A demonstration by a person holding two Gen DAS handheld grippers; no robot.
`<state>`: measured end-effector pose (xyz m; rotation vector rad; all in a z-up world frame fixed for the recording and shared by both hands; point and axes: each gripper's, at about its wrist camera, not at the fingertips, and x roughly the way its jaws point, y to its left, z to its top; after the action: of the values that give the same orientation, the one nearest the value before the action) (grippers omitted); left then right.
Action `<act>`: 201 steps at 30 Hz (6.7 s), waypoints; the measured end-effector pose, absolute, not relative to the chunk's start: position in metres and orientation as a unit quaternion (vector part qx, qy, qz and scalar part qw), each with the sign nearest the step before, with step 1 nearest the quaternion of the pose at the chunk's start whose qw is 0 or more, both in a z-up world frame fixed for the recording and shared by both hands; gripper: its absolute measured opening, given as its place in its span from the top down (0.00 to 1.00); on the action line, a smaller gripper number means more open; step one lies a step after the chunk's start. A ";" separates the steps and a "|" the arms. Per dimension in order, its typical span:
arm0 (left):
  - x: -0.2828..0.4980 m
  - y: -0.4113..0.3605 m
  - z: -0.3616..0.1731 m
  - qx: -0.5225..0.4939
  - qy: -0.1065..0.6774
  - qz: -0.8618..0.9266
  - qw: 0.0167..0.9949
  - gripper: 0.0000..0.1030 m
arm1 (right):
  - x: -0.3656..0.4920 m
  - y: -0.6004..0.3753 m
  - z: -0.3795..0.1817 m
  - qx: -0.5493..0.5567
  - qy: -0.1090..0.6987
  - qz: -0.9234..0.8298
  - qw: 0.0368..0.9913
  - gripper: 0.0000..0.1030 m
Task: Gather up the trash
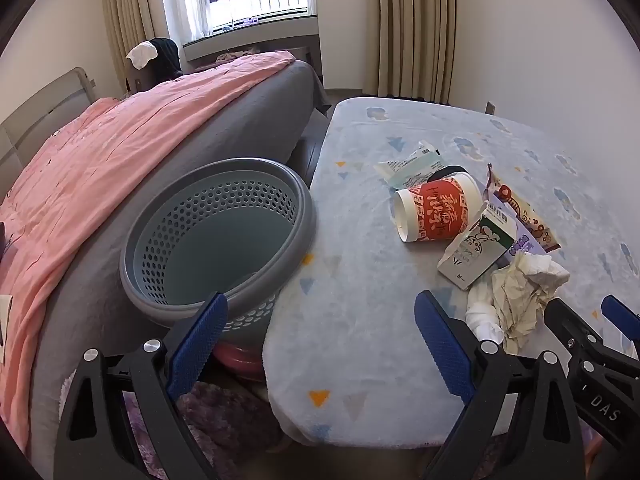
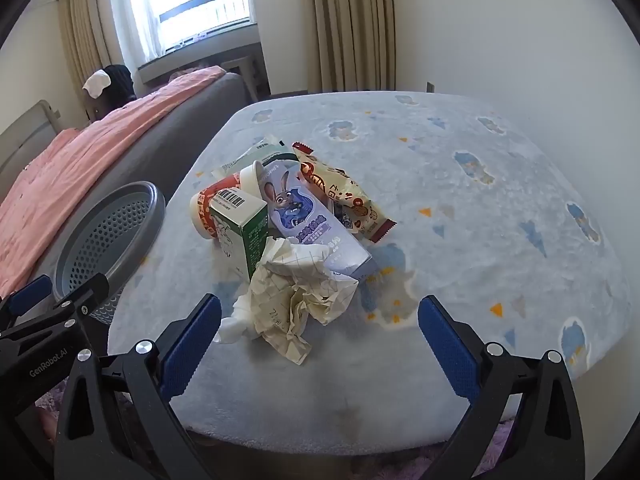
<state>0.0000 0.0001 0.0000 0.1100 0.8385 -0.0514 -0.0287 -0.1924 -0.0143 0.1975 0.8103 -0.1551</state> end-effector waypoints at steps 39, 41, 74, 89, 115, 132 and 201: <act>-0.008 -0.003 0.005 0.058 0.403 -0.023 0.913 0.12 | -0.032 -0.194 -0.008 0.093 0.387 -0.077 0.914 0.06; -0.009 -0.003 0.005 0.058 0.403 -0.023 0.913 0.12 | -0.032 -0.194 -0.008 0.093 0.387 -0.077 0.914 0.06; -0.010 -0.006 0.008 0.061 0.400 -0.024 0.914 0.12 | -0.031 -0.196 -0.009 0.092 0.387 -0.078 0.914 0.06; -0.010 -0.006 0.008 0.061 0.399 -0.024 0.914 0.12 | -0.031 -0.195 -0.009 0.091 0.386 -0.078 0.915 0.06; -0.002 0.005 0.000 0.051 0.400 -0.023 0.915 0.12 | -0.021 -0.207 -0.032 0.116 0.401 -0.059 0.907 0.06; 0.013 0.014 -0.024 0.042 0.423 -0.027 0.905 0.12 | 0.016 -0.186 -0.046 0.075 0.415 -0.050 0.905 0.30; -0.021 -0.028 -0.003 0.059 0.406 -0.135 0.902 0.71 | -0.056 -0.225 -0.004 0.174 0.373 -0.026 0.911 0.33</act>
<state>-0.0208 -0.0285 -0.0030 0.1218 0.8394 -0.2783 -0.0564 -0.2249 -0.0041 0.3596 0.7691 -0.0531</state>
